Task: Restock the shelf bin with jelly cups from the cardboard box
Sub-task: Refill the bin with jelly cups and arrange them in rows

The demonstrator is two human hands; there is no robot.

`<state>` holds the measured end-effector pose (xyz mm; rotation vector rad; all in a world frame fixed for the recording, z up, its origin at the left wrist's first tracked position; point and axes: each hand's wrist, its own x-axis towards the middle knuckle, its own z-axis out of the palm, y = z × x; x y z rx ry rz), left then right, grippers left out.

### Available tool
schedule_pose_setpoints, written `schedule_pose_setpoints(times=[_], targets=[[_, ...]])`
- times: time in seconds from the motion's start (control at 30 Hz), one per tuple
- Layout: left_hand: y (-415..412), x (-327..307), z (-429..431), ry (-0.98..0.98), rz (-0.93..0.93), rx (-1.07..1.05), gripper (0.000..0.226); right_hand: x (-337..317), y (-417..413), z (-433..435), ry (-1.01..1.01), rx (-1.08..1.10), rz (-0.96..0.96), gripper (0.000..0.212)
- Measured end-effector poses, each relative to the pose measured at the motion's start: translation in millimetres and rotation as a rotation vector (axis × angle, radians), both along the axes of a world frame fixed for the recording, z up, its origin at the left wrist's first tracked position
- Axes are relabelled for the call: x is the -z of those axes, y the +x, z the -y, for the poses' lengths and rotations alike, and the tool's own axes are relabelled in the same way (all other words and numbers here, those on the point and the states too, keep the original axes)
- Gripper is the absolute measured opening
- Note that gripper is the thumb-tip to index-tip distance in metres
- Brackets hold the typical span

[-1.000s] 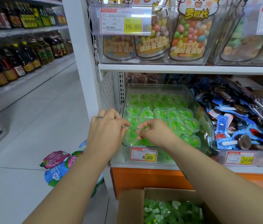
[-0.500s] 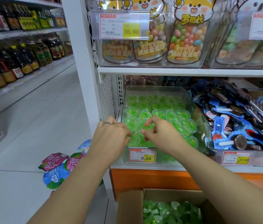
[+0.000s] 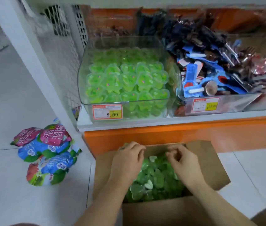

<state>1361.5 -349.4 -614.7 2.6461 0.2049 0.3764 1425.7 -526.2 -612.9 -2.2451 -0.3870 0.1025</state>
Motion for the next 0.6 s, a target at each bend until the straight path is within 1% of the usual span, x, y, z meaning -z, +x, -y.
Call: schedule_pose_setpoints(times=[0.07,0.17,0.23,0.3,0.37,0.43,0.5,0.53,0.6], targets=[[2.2,28.2,8.8,-0.142,-0.224,-0.063,0.028,34.1,-0.1,18.4,-0.117,-0.005,-0.177,0.033],[9.9,61.8,17.8,-0.215,-0.532,-0.085,0.05,71.7,0.7,35.0,-0.189,-0.027,-0.437,0.063],[15.6,82.3,20.7,-0.256,-0.734,-0.076,0.061,86.6,2.0,37.8,-0.253,-0.031,-0.571,0.075],[19.9,102.2,23.7,-0.327,-0.895,-0.069,0.067,98.4,9.5,35.9,-0.326,-0.051,-0.634,0.083],[20.8,124.7,25.2,-0.418,-0.991,-0.042,0.064,104.4,17.9,30.2,-0.402,-0.127,-0.677,0.079],[16.4,144.2,28.5,-0.497,-1.055,-0.03,0.063,104.3,23.5,23.9,-0.501,-0.25,-0.696,0.067],[13.0,157.8,31.4,-0.511,-1.126,-0.05,0.075,107.3,27.6,21.9,-0.493,-0.309,-0.705,0.063],[12.1,164.7,32.1,-0.517,-1.125,-0.074,0.08,110.5,28.8,21.8,-0.474,-0.311,-0.714,0.065],[12.7,171.8,33.4,-0.574,-1.066,-0.115,0.08,118.4,29.8,21.0,-0.419,-0.281,-0.747,0.073]])
